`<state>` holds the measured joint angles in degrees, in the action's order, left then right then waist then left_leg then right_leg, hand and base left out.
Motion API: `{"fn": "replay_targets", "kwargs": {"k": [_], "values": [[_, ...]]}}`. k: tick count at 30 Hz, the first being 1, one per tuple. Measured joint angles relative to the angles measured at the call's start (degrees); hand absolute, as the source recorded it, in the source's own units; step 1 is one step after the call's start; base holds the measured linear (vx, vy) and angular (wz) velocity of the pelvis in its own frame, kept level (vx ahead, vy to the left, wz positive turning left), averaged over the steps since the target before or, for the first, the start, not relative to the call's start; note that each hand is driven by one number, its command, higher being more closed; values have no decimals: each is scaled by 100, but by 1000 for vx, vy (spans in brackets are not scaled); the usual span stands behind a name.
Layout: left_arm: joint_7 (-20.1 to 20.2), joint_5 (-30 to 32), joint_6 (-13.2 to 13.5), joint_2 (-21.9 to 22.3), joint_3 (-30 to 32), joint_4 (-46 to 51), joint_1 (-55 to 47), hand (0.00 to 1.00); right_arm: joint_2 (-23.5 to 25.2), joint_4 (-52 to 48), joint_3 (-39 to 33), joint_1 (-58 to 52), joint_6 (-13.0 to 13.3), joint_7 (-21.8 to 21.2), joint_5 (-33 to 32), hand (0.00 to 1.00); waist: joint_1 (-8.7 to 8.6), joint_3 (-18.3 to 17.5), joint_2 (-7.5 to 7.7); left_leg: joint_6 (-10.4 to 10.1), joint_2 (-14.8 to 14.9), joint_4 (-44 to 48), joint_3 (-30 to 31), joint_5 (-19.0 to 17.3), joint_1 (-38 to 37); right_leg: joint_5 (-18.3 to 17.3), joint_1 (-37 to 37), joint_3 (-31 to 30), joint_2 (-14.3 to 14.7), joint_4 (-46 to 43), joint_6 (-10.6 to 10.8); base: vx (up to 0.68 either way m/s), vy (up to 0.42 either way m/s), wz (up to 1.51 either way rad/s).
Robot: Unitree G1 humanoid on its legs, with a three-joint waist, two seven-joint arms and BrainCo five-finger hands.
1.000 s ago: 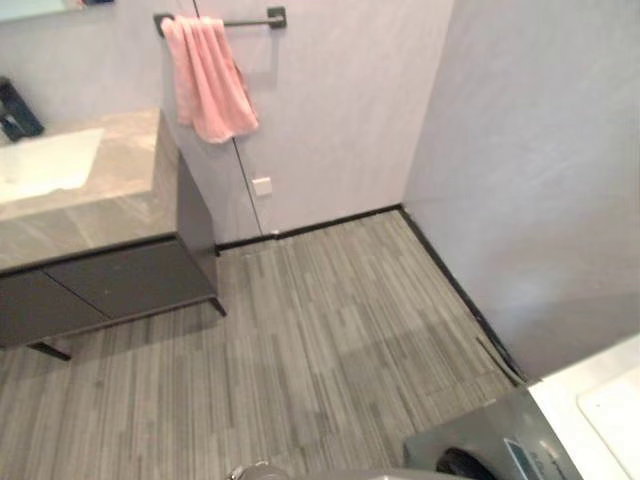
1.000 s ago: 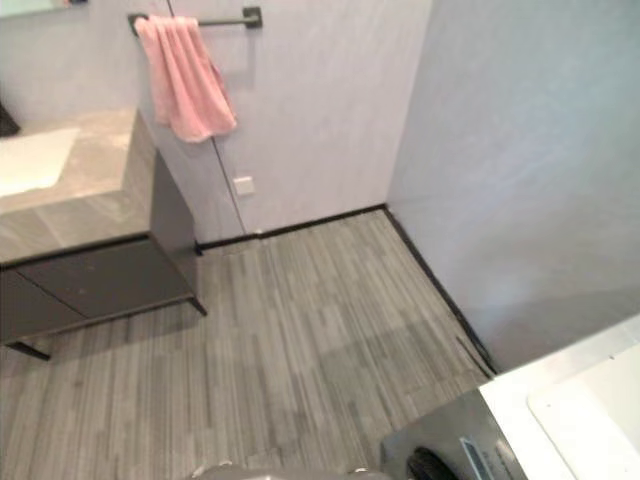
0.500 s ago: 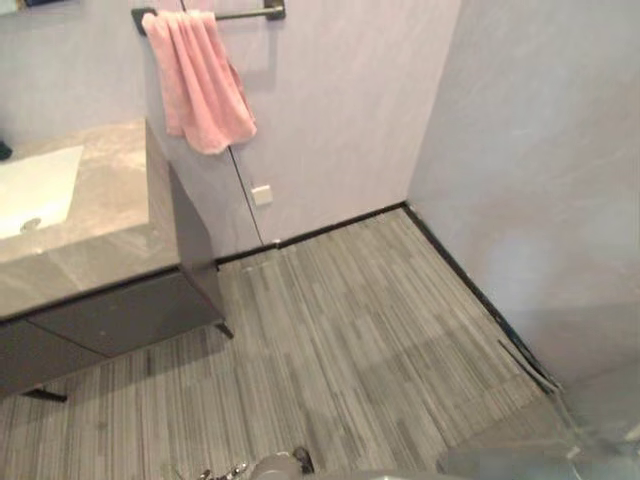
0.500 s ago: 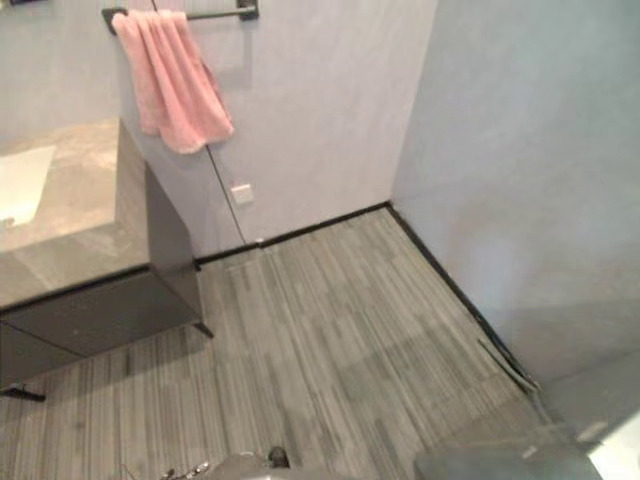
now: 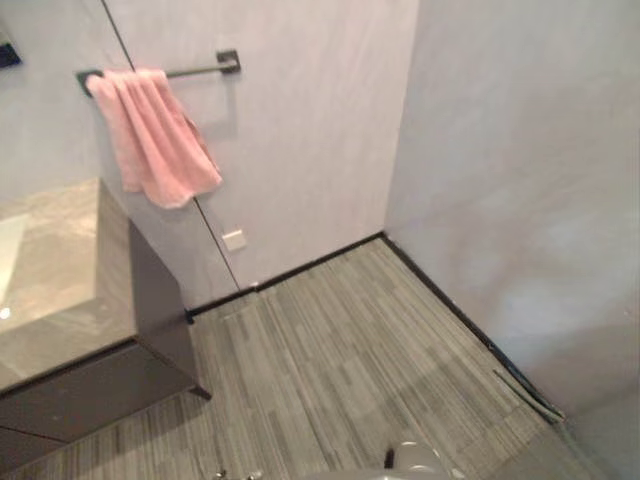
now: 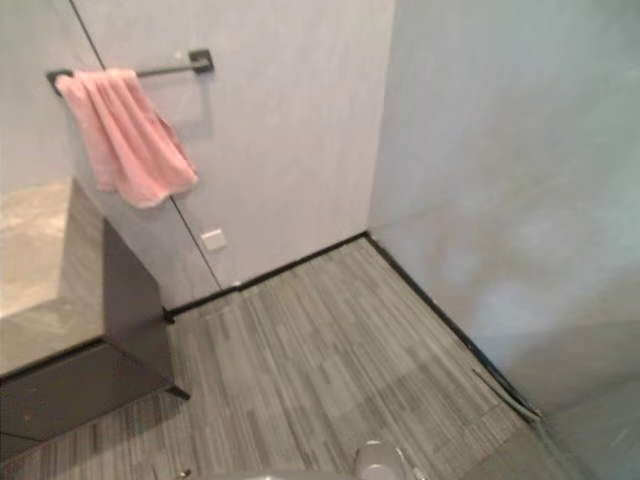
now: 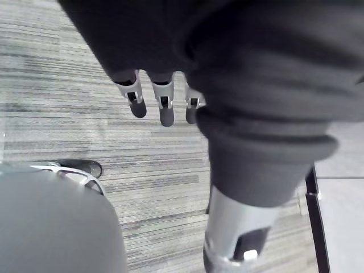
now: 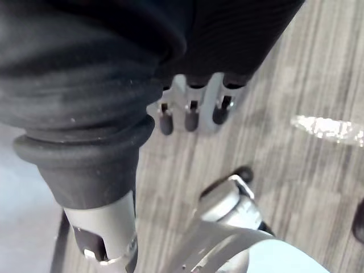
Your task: Organize washtable
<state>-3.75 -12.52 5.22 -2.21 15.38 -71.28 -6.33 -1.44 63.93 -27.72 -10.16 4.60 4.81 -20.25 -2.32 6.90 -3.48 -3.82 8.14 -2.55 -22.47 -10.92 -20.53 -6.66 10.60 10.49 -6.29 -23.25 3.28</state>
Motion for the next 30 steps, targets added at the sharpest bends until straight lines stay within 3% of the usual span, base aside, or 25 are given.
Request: {"fn": "replay_targets", "kwargs": {"k": [3,4,6,7,8,9,10,11,12,13,14,16,17,18,19,20,22,24,26,30], "values": [[6,215,-5,300,734,233,-50,0,-53,-26,126,94,47,0,-9,0,-11,112,-82,-310,153,6,-39,440,-69,-426,113,138,108,-436,-246,267,-234,7],[7,221,-4,409,999,386,-106,0,-60,-32,192,79,47,1,-25,0,-9,105,-54,-331,230,-57,-48,669,-192,-566,-96,238,165,-387,-289,306,-263,31],[16,206,0,511,1318,572,-177,0,-53,-36,276,72,46,-1,-61,0,-6,50,5,-298,437,359,37,735,-113,-626,-462,393,256,-126,-344,244,-221,42],[45,165,-1,520,1697,693,-170,0,25,-66,334,54,40,-5,-56,0,16,-49,208,-258,628,1366,246,696,342,-631,-708,523,244,132,-378,225,-236,48],[43,91,-2,533,1882,815,-136,0,104,-127,331,24,38,0,-33,0,20,-79,309,-228,834,2420,432,705,843,-607,-928,623,271,355,-415,222,-230,46],[35,0,1,546,1901,865,-123,0,114,-179,364,-15,47,-4,-11,0,39,-77,344,-222,1012,3058,505,708,1107,-585,-1057,699,307,475,-454,235,-212,27],[-4,-337,16,555,1848,896,-81,0,111,-213,354,-39,57,1,25,0,114,-78,298,-199,1389,4192,437,692,1585,-554,-1340,778,431,727,-530,144,-117,12],[-14,-426,25,552,1791,884,-67,0,114,-186,330,-36,54,-1,40,0,161,-76,299,-194,1478,4407,334,686,1697,-536,-1472,812,444,822,-560,261,-121,16],[-83,-655,46,467,1430,866,-76,0,114,20,297,-23,48,1,73,0,178,-52,357,-68,1571,4528,-273,528,1726,-508,-1985,858,376,1158,-570,158,-42,12],[-92,-677,46,458,1395,866,-78,0,113,33,297,-23,45,1,73,0,180,-50,362,-59,1564,4503,-327,504,1724,-505,-2028,862,361,1181,-566,262,-5,20],[-132,-793,65,386,1130,831,-85,0,111,119,300,-2,32,3,90,0,177,-42,399,-120,1375,3961,-693,324,1735,-477,-2300,905,196,1345,-518,137,65,12],[-133,-832,122,336,844,829,-68,0,96,191,304,38,32,0,140,0,162,-37,417,-148,939,2860,-782,332,1801,-451,-2396,941,-4,1372,-451,153,120,13],[-140,-836,168,325,645,809,-35,0,64,201,302,52,36,-3,122,0,154,-8,367,-265,639,2036,-765,698,1849,-449,-2440,945,-52,1384,-306,160,215,17],[-138,-841,208,336,447,770,4,0,-11,197,318,70,37,-7,127,0,159,32,240,-159,466,1358,-674,1362,1976,-544,-2452,916,-35,1398,-108,161,236,28],[-134,-942,224,251,337,733,18,0,-2,214,345,92,30,10,113,0,158,53,262,24,330,1114,-652,1303,1932,-609,-2481,885,-108,1424,-8,208,240,50],[-140,-1013,253,153,212,730,32,0,-4,226,535,63,22,16,112,0,161,31,351,-12,103,974,-374,1269,1911,-611,-2552,769,-168,1650,6,185,156,49],[-144,-1206,267,53,60,725,104,0,-3,226,776,78,12,19,127,0,195,77,433,76,50,1295,-255,1079,2161,-546,-2601,685,-157,1888,25,152,101,45],[-136,-1385,274,35,33,717,148,0,-20,269,862,93,6,20,221,0,314,141,444,182,99,1973,-127,736,2394,-376,-2855,688,-172,2184,164,144,83,23],[-134,-1409,275,50,13,629,158,0,-46,280,882,100,2,9,304,0,314,96,447,192,96,2141,-117,574,2375,-287,-2996,573,-186,2319,135,140,62,1],[-128,-1406,272,64,6,507,144,0,-117,343,957,117,-21,-9,524,0,314,-21,440,205,-106,1759,-119,514,2159,-254,-2818,256,-296,2076,149,90,59,-21]]}}
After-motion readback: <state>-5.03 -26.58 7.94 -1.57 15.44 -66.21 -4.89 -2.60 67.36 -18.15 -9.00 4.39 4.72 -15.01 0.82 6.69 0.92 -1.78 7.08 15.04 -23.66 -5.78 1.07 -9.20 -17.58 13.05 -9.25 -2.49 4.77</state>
